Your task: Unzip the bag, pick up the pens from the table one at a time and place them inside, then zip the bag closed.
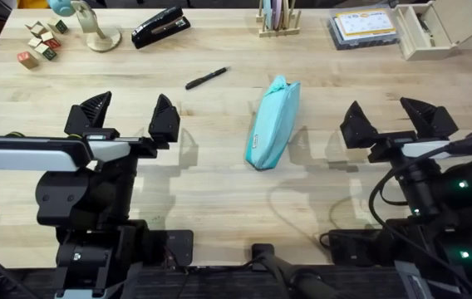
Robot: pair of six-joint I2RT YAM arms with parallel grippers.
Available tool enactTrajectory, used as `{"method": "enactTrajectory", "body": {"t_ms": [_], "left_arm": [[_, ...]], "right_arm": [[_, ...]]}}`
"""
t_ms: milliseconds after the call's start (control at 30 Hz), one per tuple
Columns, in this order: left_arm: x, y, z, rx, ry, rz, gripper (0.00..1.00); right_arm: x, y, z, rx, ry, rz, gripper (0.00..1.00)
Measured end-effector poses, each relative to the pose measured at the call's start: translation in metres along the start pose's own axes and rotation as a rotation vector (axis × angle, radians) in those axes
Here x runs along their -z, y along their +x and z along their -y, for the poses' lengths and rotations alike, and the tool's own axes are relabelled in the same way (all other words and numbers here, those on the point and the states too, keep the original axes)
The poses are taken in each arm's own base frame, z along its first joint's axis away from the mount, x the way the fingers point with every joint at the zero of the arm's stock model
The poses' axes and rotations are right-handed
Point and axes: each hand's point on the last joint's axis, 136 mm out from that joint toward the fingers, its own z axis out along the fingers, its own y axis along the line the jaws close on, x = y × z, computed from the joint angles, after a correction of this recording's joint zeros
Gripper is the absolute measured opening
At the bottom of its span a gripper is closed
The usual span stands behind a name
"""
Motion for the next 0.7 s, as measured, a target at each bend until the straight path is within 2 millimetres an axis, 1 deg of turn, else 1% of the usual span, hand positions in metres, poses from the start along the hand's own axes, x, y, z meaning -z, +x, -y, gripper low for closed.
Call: {"method": "enactTrajectory", "body": {"t_ms": [700], "left_arm": [[0.0001, 0.0016, -0.0030, 0.000, -0.017, -0.007, 0.994]], "right_arm": [[0.0000, -0.0005, 0.0010, 0.010, 0.005, 0.002, 0.998]]}}
